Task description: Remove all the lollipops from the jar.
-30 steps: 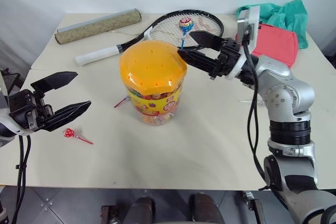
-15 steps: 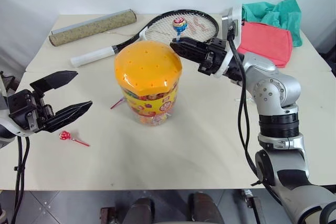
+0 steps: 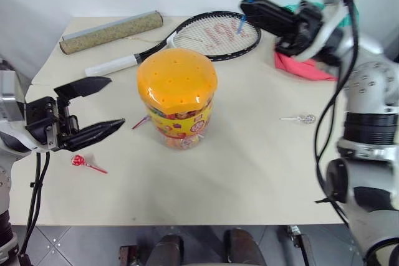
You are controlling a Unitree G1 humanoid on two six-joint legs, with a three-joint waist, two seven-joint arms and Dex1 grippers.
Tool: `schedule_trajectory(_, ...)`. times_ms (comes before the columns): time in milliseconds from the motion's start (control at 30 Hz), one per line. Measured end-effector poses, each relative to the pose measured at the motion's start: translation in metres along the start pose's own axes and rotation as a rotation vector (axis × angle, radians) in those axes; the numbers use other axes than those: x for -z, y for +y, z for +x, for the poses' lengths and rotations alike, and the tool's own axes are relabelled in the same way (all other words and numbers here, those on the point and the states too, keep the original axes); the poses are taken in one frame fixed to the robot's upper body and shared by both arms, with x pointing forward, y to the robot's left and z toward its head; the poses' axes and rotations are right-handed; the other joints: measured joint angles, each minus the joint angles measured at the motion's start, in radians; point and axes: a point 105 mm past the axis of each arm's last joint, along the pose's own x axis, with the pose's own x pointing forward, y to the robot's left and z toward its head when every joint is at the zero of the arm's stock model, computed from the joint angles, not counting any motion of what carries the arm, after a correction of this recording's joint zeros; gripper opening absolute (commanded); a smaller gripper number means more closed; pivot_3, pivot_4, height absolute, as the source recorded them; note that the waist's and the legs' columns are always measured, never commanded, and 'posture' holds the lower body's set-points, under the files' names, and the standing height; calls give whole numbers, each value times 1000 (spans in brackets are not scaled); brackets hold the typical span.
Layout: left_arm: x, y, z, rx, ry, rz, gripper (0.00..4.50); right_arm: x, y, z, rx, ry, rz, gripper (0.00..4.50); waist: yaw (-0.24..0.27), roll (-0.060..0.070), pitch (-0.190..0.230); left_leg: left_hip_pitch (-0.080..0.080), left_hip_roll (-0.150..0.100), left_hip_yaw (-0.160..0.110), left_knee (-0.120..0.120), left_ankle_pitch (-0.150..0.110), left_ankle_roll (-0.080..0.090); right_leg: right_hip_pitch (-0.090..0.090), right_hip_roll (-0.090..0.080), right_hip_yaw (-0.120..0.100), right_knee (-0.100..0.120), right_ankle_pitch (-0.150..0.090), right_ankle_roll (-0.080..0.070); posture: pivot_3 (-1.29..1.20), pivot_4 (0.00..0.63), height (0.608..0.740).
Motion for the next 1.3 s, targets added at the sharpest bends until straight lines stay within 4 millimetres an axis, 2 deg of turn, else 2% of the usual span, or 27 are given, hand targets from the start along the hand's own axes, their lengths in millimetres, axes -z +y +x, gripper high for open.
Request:
schedule_trajectory(67,5,-4,1,25,25,-7,4500,30,-19,-41,149,219,9,26,5,0,0,0,0,3,0,0,0,0,0,0,-1,0,0,0,150,740)
schedule_trajectory(133,10,-7,-3,23,47,-24,4500,74,-28,-87,273,464,55,26,12,-1,0,-1,1,7,-1,0,1,0,0,0,-1,0,0,0,150,740)
schedule_trajectory(167,11,-8,-5,16,51,-29,4500,93,-26,-104,307,557,95,26,14,0,0,-1,1,11,-1,0,1,-1,0,0,-3,0,0,0,150,740)
schedule_trajectory(200,10,-8,-7,8,55,-25,4500,111,-21,-115,326,623,148,26,13,1,1,-1,1,13,0,0,1,-1,0,0,-3,0,0,0,150,740)
schedule_trajectory(267,9,-10,-5,15,57,-14,4500,130,-14,-131,356,702,154,26,10,2,1,0,4,19,0,0,1,0,0,0,-7,0,0,0,150,740)
schedule_trajectory(367,16,-12,-8,8,67,-34,4500,174,-3,-177,440,892,149,26,18,2,1,1,4,19,1,0,1,1,1,0,-7,0,0,0,150,740)
schedule_trajectory(433,18,-13,-8,7,69,-45,4500,190,1,-188,461,937,144,26,19,2,1,1,4,20,3,0,1,1,0,1,-7,0,1,0,150,740)
schedule_trajectory(633,18,-15,-8,26,74,-45,4500,194,-9,-195,526,948,56,26,21,-2,-2,1,4,18,4,0,1,4,0,0,-9,1,1,0,150,740)
schedule_trajectory(667,18,-15,-8,29,76,-44,4500,194,-9,-196,529,953,57,482,21,-2,-2,1,4,17,5,0,1,5,0,0,-10,1,1,0,150,740)
schedule_trajectory(733,18,-15,-9,34,79,-43,4500,193,-10,-198,544,962,62,920,22,-2,-2,1,4,16,5,0,1,5,0,-1,-10,1,1,0,150,740)
schedule_trajectory(867,18,-15,-9,34,86,-43,4500,190,-9,-199,544,961,75,2208,22,-2,-2,1,4,15,3,0,1,5,1,-2,-11,1,1,0,150,740)
schedule_trajectory(967,19,-10,-19,-31,93,-51,4500,183,-6,-203,491,948,2,3171,22,-2,-1,1,4,16,1,0,1,4,0,-1,-11,1,1,0,150,740)
schedule_trajectory(1033,27,-3,-35,-119,136,-52,4500,167,-4,-200,431,853,-46,3808,21,-1,-1,1,4,17,1,0,1,3,1,-2,-11,1,1,0,150,740)
schedule_trajectory(1100,45,1,-58,-219,223,-69,4500,135,1,-190,360,646,-86,4491,18,0,-1,2,5,19,0,0,1,4,2,-2,-12,1,1,0,150,740)
schedule_trajectory(1200,69,0,-82,-316,320,-77,4500,91,8,-168,278,267,-159,4491,14,-1,-1,4,9,18,0,0,1,9,5,-3,-18,1,1,0,150,740)
schedule_trajectory(1233,76,-3,-89,-337,352,-70,4500,83,13,-161,242,195,-169,4491,15,-1,-1,4,9,17,0,0,1,9,5,-3,-18,1,1,0,150,740)
schedule_trajectory(1300,85,-7,-96,-364,391,-60,4500,83,24,-151,165,165,-181,4491,20,-1,-1,3,9,16,1,0,0,9,5,-3,-18,1,1,0,150,740)
